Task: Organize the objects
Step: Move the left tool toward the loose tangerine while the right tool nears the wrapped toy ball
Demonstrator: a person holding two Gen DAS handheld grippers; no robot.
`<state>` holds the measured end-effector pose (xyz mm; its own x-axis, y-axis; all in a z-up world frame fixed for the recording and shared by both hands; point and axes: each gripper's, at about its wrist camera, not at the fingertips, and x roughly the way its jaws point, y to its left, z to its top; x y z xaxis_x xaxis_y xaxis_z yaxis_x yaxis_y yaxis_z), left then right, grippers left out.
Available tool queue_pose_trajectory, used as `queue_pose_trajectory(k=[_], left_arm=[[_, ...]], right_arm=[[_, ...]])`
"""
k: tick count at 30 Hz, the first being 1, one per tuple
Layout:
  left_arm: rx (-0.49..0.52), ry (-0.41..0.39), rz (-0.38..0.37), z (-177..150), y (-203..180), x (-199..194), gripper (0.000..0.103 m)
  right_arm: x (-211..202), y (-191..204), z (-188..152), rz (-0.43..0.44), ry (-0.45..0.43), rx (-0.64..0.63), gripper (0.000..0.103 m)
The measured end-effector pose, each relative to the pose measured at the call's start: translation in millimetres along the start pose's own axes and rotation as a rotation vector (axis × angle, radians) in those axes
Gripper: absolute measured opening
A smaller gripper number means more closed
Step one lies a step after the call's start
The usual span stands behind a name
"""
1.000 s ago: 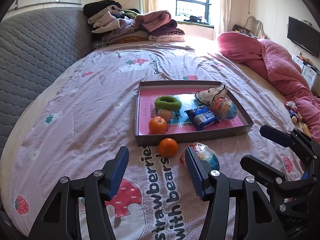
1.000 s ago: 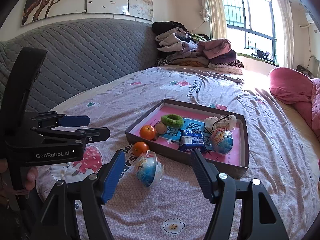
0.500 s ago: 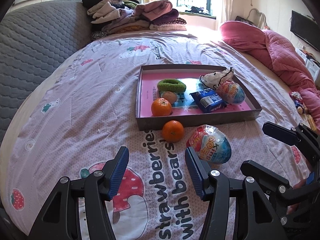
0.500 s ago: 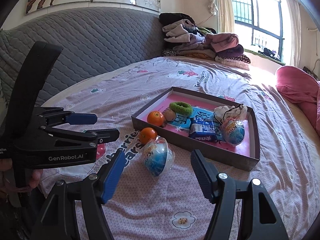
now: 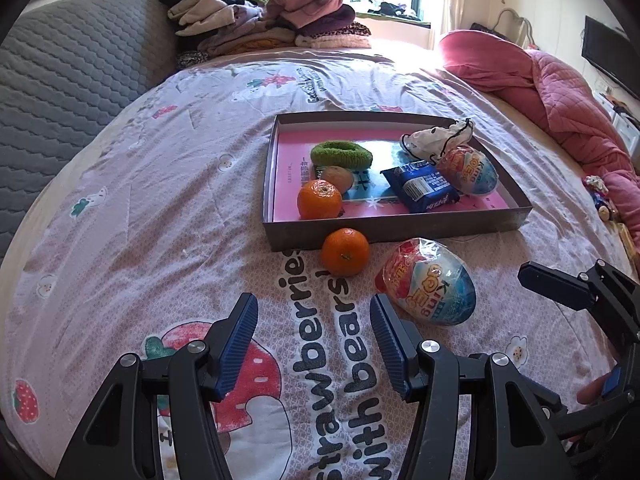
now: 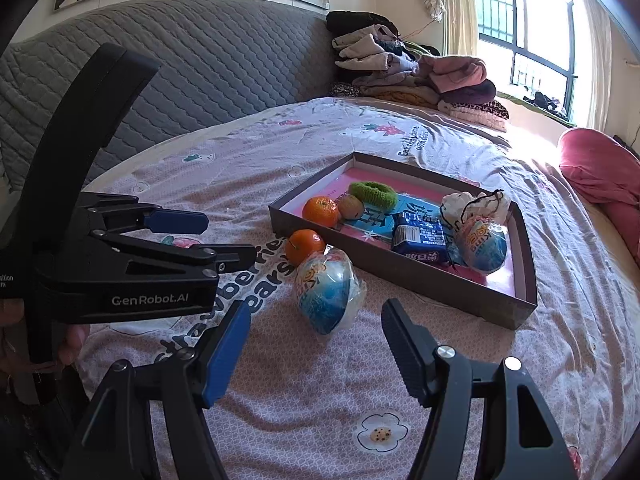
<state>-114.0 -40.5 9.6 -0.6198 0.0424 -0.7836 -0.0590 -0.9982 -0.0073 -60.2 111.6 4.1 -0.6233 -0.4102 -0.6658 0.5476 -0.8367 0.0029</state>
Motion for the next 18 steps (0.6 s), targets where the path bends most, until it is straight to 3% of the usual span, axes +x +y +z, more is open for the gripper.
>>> queue_pose_trajectory(k=[18], left_arm=[[-0.015, 0.033, -0.046, 18, -5, 54, 0.060]], right_arm=[[41, 5, -4, -0.053, 0.030, -0.050, 0.067]])
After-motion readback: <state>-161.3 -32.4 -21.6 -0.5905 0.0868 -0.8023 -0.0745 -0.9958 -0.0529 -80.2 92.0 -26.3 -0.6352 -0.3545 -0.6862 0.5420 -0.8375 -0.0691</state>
